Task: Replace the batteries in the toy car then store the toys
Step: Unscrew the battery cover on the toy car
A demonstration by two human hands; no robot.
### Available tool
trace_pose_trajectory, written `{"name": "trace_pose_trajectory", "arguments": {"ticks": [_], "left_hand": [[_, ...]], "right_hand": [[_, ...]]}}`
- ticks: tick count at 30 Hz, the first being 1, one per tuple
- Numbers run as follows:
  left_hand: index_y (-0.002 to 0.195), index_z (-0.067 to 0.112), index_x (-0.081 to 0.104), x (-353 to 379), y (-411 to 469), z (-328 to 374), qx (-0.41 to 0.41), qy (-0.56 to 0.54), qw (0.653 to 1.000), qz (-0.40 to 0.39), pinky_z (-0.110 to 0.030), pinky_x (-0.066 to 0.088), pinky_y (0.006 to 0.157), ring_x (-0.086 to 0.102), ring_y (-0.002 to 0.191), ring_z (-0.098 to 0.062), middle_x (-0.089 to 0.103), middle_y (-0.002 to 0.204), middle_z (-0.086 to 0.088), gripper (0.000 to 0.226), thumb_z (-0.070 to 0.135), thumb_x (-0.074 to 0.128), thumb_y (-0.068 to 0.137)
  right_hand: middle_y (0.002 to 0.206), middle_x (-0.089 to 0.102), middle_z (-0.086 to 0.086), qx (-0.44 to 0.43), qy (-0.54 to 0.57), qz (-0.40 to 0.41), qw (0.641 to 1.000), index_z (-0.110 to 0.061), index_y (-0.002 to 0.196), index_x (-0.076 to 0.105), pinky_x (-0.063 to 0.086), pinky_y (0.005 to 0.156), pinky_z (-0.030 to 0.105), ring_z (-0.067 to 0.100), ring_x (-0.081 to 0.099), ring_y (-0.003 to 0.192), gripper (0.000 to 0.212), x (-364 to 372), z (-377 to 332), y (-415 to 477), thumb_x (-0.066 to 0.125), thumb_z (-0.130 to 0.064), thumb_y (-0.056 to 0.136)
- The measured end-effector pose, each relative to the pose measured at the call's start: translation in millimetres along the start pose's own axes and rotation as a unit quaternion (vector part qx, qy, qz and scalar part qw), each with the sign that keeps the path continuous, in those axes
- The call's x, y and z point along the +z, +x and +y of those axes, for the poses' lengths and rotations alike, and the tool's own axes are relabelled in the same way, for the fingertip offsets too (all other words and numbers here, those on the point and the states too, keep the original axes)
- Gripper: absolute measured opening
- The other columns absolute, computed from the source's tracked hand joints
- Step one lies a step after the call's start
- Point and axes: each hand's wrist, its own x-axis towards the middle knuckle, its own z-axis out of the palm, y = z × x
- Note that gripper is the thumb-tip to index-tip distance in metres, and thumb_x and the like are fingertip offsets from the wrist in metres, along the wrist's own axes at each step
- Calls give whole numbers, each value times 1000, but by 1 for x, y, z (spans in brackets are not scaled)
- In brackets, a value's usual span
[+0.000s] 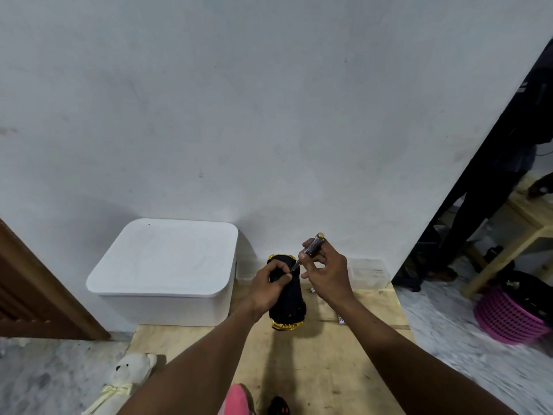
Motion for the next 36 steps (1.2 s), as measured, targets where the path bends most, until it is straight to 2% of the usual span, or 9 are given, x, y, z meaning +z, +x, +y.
{"name": "trace_pose_trajectory", "arguments": {"ticks": [6,12,14,19,23,26,29,32,36], "left_hand": [[88,21,62,-2,2,0,2,-9,1000,9,-32,52,78,62,90,-16,67,96,4,6,17,64,91],[91,19,62,-1,2,1,9,-21,999,24,-31,53,77,63,89,-17,66,95,4,4,16,64,91],[91,18,61,0,2,2,13,-35,999,28,-28,53,75,63,87,-15,66,93,5,4,15,64,91],[87,24,61,-3,7,4,11,-65,997,36,-37,56,81,64,90,-18,68,96,3,9,16,64,90],[83,27,62,-9,10,4,10,-71,997,36,-42,56,82,62,89,-21,67,97,-1,19,9,65,87],[81,30,62,-11,11,5,9,-65,997,35,-40,56,81,61,89,-21,68,100,-3,26,6,65,86],[80,31,62,-9,10,7,8,-67,997,36,-40,57,80,62,89,-21,68,99,-3,27,5,65,87],[81,30,61,-7,10,7,9,-64,997,36,-46,57,85,65,93,-28,69,102,-7,23,8,66,86],[82,29,61,-6,10,6,15,-68,997,32,-44,57,86,66,101,-34,69,101,-6,18,13,68,87]], "right_hand": [[85,66,-11,-33,-53,-39,997,-23,104,60,61,66,46,16,69,85,18,3,-1,5,67,-14,91],[81,67,-9,-63,-93,-23,993,-22,101,56,54,73,22,8,68,76,17,10,-7,9,68,-17,91],[83,68,-8,-53,-100,-9,994,-22,101,54,52,72,20,7,67,76,16,14,-7,10,67,-20,93],[88,67,-5,-54,-94,-4,994,-24,105,52,56,76,29,12,68,81,15,20,-9,12,62,-19,95],[87,62,-8,-12,-34,-3,999,-30,107,50,61,60,46,18,70,86,19,17,-8,14,59,-16,97],[93,61,6,8,4,3,1000,-20,111,50,61,50,41,18,71,87,18,12,-10,12,58,-11,98],[93,60,9,-1,23,6,1000,-18,110,52,60,51,35,23,71,89,17,11,-13,9,59,-10,97],[88,63,-2,-5,16,3,1000,-19,109,53,62,54,41,25,70,90,16,13,-12,9,61,-12,96],[85,63,-19,-20,-11,-12,1000,-31,106,52,60,61,51,18,70,86,20,15,-7,10,61,-16,96]]}}
